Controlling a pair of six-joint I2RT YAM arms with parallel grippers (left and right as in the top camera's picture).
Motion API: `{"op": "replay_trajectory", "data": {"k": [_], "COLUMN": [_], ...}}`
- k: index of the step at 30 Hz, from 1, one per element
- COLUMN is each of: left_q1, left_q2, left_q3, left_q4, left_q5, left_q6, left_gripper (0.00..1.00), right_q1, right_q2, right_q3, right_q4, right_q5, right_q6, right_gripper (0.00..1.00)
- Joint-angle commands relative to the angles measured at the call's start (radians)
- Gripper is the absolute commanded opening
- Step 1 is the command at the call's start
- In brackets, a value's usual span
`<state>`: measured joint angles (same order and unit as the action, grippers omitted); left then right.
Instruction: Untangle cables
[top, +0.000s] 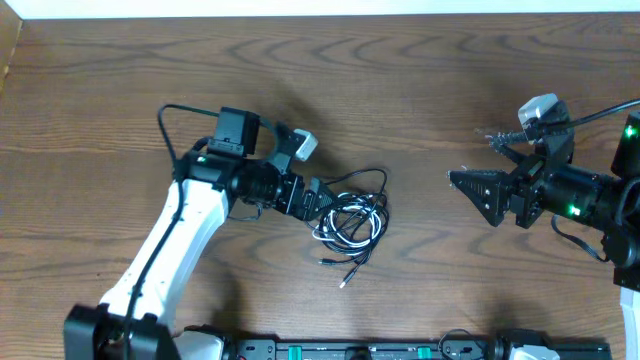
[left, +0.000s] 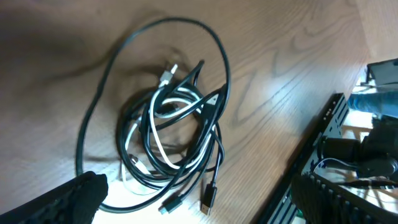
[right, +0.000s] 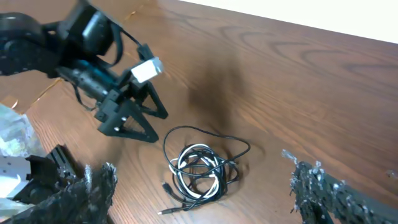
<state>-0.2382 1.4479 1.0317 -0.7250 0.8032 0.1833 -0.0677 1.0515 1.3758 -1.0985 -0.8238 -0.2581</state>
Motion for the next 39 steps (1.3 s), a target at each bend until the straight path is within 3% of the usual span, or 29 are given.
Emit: {"op": "replay_trajectory", "data": {"k": [1, 5, 8, 10, 13, 21, 36, 37, 39], "left_q1": [-0.022, -0.034, -0.034, -0.034, -0.034, -0.034, -0.034, -0.034, -0.034], "left_q2": [0.058, 0.079, 0.079, 0.079, 0.081, 0.083, 0.248, 0.262, 0.277], "left_q3": [0.0, 0.0, 0.0, 0.0, 0.0, 0.0, -0.001, -0.001, -0.001], "left_q4": [0.001, 0.002, 0.002, 0.011, 0.031, 0.028, 0.035, 0.042, 0.055], "left_q5": [0.017, 0.016, 0.015, 0.011, -0.087, -0.17, -0.172, -0.172, -0.172], "left_q6": [-0.013, 0.003, 0.173, 0.224, 0.227, 0.207, 0.163, 0.163, 0.163], "left_gripper": [1.0, 1.0, 1.0, 1.0, 1.0, 1.0, 1.0, 0.98, 0.85], "right_q1": [0.004, 0.004, 0.004, 0.004, 0.004, 0.004, 0.004, 0.004, 0.004], "right_q2": [-0.002, -0.002, -0.002, -0.002, -0.002, -0.002, -0.007, -0.007, -0.007], "right_q3": [0.018, 0.018, 0.018, 0.018, 0.018, 0.018, 0.018, 0.018, 0.018], "right_q4": [-0.002, -0.002, -0.005, -0.006, -0.011, -0.022, -0.031, -0.031, -0.031], "right_q5": [-0.021, -0.021, -0.021, -0.021, -0.021, -0.021, -0.023, -0.023, -0.025], "right_q6": [-0.033, -0.058, -0.058, -0.058, -0.059, -0.072, -0.072, -0.072, -0.072], "right_gripper": [0.89, 0.91, 0.93, 0.93, 0.93, 0.95, 0.99, 0.99, 0.99]}}
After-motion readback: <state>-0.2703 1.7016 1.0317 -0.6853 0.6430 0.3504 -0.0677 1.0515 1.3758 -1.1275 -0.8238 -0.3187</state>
